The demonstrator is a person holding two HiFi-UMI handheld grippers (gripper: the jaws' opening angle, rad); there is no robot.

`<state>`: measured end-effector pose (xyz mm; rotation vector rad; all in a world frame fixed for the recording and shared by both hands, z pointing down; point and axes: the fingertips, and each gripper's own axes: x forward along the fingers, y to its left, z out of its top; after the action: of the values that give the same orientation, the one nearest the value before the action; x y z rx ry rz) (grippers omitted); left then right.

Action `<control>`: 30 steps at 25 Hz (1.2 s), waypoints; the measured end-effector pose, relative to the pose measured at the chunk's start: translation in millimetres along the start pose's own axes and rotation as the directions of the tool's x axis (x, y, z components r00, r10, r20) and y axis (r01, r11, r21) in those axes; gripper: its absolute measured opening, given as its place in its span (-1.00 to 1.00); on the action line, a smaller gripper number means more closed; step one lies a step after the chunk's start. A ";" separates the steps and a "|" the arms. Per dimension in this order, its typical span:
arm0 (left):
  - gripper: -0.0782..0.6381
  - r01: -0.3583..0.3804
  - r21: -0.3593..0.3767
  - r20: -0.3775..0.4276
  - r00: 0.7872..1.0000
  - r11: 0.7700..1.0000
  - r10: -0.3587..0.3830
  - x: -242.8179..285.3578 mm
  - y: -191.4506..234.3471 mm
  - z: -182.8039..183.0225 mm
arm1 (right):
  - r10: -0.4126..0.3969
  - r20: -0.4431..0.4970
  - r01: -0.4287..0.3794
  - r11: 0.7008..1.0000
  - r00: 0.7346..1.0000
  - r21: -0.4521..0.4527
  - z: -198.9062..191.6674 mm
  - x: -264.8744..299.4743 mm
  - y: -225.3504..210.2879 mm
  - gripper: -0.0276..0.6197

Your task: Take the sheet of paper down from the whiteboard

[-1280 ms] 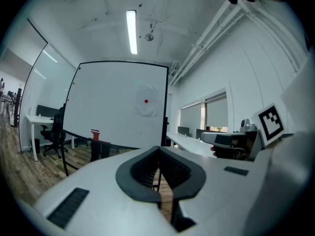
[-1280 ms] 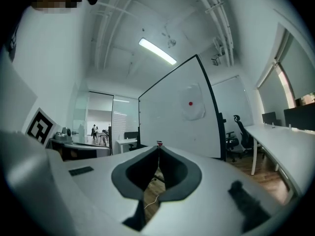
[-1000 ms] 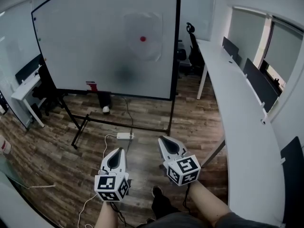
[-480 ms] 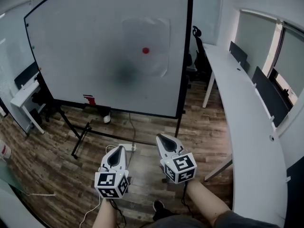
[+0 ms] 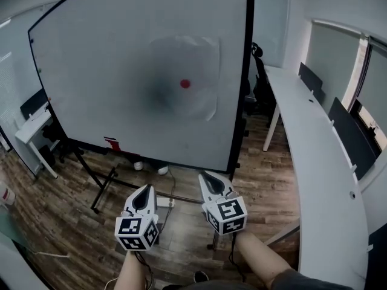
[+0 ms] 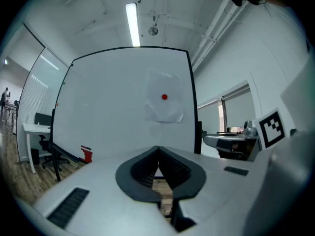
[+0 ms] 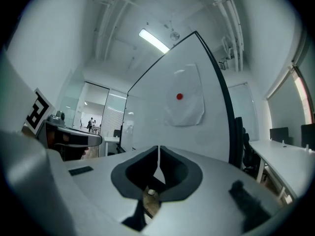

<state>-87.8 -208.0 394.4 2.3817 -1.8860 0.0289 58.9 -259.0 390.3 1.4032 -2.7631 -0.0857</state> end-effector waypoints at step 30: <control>-0.74 0.347 0.084 0.076 0.932 0.934 -0.353 162.6 91.2 88.2 | -0.354 0.182 0.379 0.916 0.918 -0.132 126.1 149.0 -54.5 -0.62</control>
<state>-143.2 -394.5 325.9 2.7741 -1.4831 -0.0426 7.1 -407.6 262.6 1.9210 -2.4891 -0.4423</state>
